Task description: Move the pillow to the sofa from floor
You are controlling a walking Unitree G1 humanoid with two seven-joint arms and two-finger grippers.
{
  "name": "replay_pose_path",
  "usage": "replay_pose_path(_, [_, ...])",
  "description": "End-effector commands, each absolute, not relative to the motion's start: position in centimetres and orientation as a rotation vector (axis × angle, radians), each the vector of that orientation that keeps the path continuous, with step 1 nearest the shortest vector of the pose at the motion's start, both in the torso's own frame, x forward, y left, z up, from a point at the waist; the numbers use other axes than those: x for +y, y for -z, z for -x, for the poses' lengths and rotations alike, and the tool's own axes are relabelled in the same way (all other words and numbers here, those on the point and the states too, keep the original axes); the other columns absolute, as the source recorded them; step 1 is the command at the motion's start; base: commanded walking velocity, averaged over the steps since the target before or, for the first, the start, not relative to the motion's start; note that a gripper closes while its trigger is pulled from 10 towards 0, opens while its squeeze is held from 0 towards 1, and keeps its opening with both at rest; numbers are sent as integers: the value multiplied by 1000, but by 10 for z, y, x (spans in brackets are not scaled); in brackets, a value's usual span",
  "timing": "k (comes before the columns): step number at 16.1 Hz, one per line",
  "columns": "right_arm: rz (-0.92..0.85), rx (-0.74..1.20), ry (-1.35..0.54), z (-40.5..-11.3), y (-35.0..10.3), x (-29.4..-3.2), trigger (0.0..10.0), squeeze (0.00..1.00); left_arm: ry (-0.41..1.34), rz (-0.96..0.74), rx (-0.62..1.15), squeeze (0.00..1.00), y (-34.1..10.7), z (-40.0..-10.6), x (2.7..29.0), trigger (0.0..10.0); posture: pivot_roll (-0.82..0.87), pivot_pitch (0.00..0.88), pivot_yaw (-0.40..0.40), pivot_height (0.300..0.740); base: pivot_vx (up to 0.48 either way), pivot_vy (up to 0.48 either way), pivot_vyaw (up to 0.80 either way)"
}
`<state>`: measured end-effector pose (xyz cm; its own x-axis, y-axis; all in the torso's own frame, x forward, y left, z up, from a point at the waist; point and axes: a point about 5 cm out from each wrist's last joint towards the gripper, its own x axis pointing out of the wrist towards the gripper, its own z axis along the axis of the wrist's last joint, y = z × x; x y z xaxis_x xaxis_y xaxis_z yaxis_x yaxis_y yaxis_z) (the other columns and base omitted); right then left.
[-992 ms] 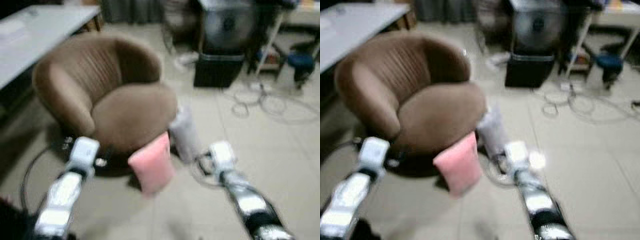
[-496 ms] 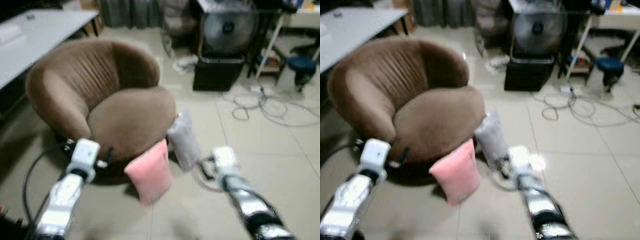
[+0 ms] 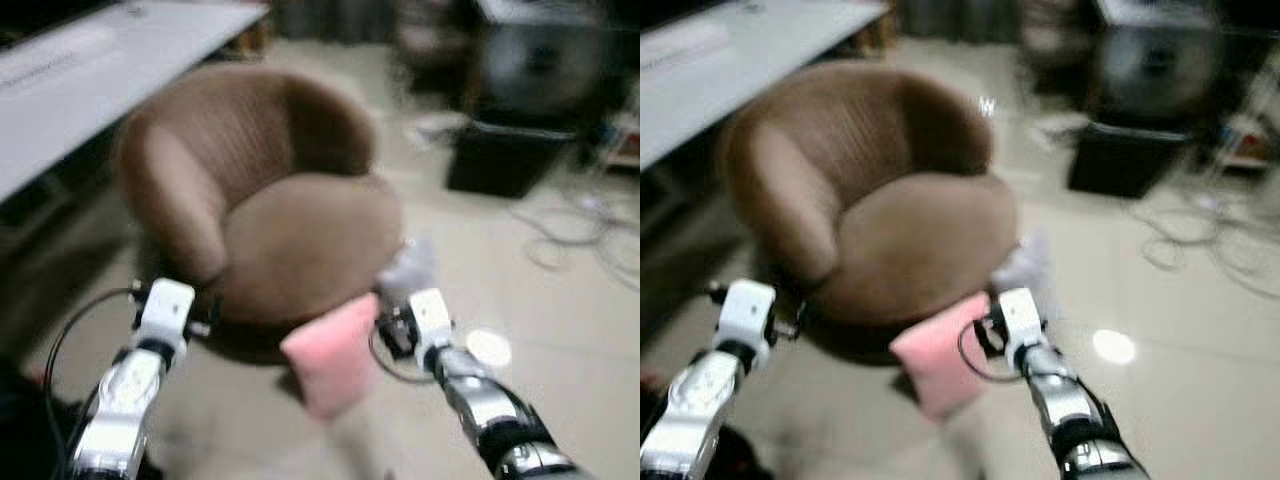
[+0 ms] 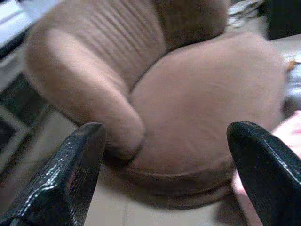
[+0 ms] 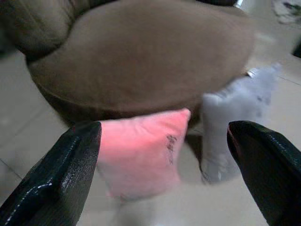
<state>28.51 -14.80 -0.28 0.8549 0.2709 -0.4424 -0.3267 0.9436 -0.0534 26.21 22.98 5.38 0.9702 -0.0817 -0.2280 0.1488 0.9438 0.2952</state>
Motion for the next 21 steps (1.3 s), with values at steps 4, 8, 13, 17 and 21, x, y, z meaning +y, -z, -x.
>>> replay_pose_path(4, [109, 519, -257, -270, 20, -165, 10000, 0, 150, -331, 218, 0, -55, -263, 226, 10000, 91, 0, 51, 740, 314, 0, 200])
replay_pose_path(8, [105, 613, -203, -249, 37, -183, 10000, 0, 158, -335, 219, 0, -55, -263, 226, 10000, 88, 0, 57, 740, 312, 0, 0])
replay_pose_path(13, [78, 681, -149, -236, 49, -181, 10000, 0, 165, -333, 218, 0, -55, -264, 227, 10000, 76, 0, 68, 740, 312, 0, -779])
replay_pose_path(17, [90, 697, -160, -239, 48, -177, 10000, 0, 172, -304, 216, 0, -55, -264, 225, 10000, 76, 0, 63, 740, 228, 0, -200])
replay_pose_path(21, [101, 712, -126, -249, 42, -188, 10000, 0, 163, -279, 256, 0, -48, -260, 226, 10000, 85, 0, 49, 740, 0, 0, 0])
